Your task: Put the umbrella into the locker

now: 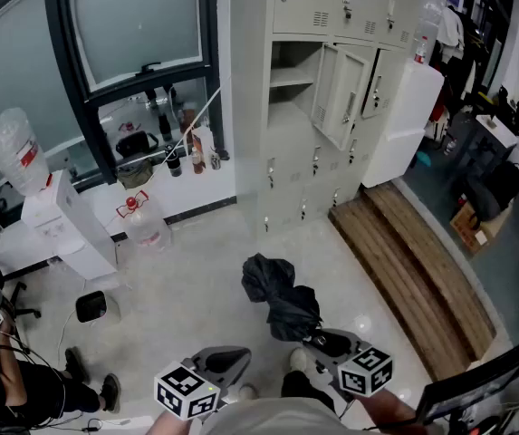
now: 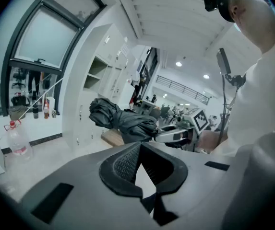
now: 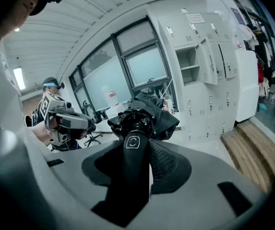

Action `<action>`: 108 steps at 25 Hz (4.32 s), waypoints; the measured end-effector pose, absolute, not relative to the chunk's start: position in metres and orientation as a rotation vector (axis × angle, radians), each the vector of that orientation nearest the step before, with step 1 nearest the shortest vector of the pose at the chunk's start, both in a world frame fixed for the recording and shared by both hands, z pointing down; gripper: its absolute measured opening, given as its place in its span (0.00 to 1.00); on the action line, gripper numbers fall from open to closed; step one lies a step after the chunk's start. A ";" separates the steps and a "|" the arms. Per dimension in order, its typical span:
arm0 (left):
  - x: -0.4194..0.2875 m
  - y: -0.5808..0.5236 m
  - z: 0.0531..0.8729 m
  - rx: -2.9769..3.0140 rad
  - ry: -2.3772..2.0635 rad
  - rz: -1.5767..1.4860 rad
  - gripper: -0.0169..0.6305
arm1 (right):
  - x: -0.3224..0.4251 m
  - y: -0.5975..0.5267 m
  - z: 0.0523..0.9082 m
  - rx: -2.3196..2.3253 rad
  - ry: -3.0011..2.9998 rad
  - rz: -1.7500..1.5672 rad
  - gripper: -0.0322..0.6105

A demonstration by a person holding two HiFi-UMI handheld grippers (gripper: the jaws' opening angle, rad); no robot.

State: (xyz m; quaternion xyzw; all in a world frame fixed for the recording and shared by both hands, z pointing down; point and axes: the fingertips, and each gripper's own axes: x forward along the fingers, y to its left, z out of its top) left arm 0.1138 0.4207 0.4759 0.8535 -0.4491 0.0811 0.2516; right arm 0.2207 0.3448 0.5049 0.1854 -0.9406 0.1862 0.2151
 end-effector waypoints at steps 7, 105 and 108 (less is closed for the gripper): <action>0.097 0.445 0.476 2.328 -1.206 0.196 0.04 | 0.205 0.367 0.503 0.541 -2.598 0.507 0.30; -0.122 -0.314 0.434 2.267 -1.401 0.259 0.04 | -0.124 -0.598 0.528 0.789 -2.522 0.299 0.30; -0.126 -0.315 0.437 2.256 -1.412 0.255 0.04 | -0.126 -0.598 0.531 0.773 -2.496 0.300 0.30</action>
